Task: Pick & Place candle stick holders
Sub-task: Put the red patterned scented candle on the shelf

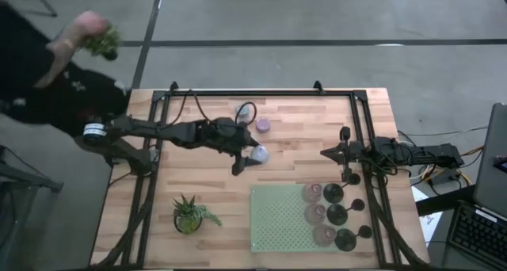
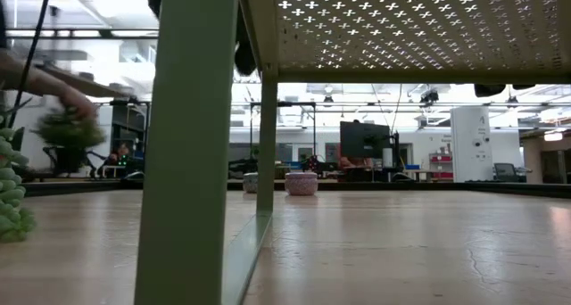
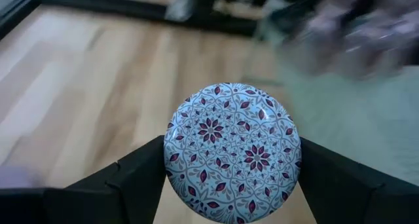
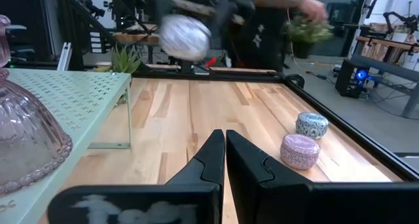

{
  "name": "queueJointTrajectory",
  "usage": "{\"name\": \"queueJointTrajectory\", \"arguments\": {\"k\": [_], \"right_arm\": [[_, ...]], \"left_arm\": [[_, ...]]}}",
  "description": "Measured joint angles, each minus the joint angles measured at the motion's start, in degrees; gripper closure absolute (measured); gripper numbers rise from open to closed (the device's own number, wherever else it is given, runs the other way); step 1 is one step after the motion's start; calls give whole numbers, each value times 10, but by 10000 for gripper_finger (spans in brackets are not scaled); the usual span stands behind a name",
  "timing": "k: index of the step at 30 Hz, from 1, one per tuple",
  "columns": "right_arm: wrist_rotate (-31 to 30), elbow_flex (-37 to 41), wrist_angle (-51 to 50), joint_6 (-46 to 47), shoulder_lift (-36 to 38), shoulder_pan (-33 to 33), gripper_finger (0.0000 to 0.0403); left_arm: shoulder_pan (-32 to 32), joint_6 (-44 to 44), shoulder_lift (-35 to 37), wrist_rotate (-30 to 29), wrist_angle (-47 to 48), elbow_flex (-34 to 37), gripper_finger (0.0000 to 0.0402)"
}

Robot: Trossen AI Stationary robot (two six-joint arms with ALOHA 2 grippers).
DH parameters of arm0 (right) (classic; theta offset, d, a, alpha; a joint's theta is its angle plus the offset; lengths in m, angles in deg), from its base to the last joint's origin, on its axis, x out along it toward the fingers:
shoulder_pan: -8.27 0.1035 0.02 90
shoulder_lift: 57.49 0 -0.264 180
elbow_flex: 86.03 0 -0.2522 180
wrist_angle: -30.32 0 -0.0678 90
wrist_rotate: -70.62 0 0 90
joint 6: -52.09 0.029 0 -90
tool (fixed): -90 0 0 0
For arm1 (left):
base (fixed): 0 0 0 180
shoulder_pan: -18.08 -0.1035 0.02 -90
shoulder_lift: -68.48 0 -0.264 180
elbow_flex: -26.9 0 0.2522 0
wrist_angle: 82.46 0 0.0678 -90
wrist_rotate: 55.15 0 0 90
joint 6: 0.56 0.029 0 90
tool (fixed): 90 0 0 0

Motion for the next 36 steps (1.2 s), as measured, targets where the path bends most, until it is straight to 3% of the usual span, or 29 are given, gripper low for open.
{"name": "queueJointTrajectory", "arguments": {"k": [7, 17, 22, 28, 36], "right_arm": [[0, 0, 0, 0, 0, 0, 394], [0, 0, 0, 0, 0, 0, 394], [0, 0, 0, 0, 0, 0, 394], [0, 0, 0, 1, 0, 0, 394], [0, 0, 0, 0, 0, 0, 394]], "left_arm": [[92, 0, -26, -33, 1, -73, 99], [197, 31, -133, -36, 12, -201, 99], [214, 47, -192, -27, 47, -270, 99], [216, 57, -267, 46, 107, -356, 99], [214, 50, -313, 38, 164, -417, 99]]}}
